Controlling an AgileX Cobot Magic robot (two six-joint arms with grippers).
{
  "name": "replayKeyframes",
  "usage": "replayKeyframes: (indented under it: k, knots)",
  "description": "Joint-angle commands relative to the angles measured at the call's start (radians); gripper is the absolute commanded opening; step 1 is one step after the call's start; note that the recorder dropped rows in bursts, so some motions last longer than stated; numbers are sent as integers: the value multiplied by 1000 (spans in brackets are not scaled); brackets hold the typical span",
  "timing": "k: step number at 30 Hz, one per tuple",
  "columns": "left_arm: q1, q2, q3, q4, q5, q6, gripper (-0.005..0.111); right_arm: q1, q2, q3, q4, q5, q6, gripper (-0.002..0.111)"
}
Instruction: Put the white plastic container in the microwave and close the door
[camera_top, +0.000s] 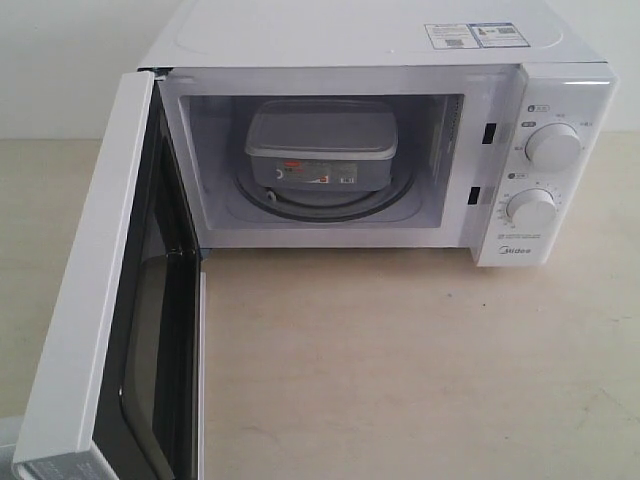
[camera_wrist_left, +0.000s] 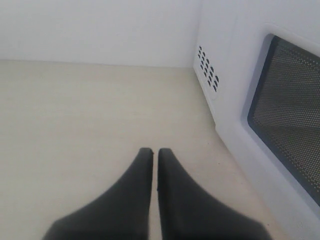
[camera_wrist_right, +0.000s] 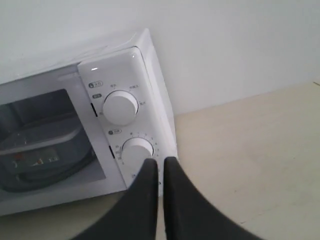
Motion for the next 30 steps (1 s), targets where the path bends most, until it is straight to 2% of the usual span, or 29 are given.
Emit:
replayKeyframes:
  k: [1, 5, 8, 13, 18, 30]
  knots:
    - [-7, -3, 3, -4, -3, 1, 4, -7, -2, 4, 4, 75, -23, 0]
    - [-7, -3, 3, -4, -3, 1, 4, -7, -25, 4, -74, 194, 16, 0]
    - [-7, -3, 3, -4, -3, 1, 4, -7, -25, 4, -263, 278, 225, 0]
    - [-7, -3, 3, -4, -3, 1, 4, -7, -25, 4, -509, 258, 465, 0]
    - [-7, -3, 3, -4, -3, 1, 4, -7, -25, 4, -674, 245, 596, 0]
    - [-7, -3, 3, -4, -3, 1, 4, -7, -25, 4, -706, 241, 678, 0]
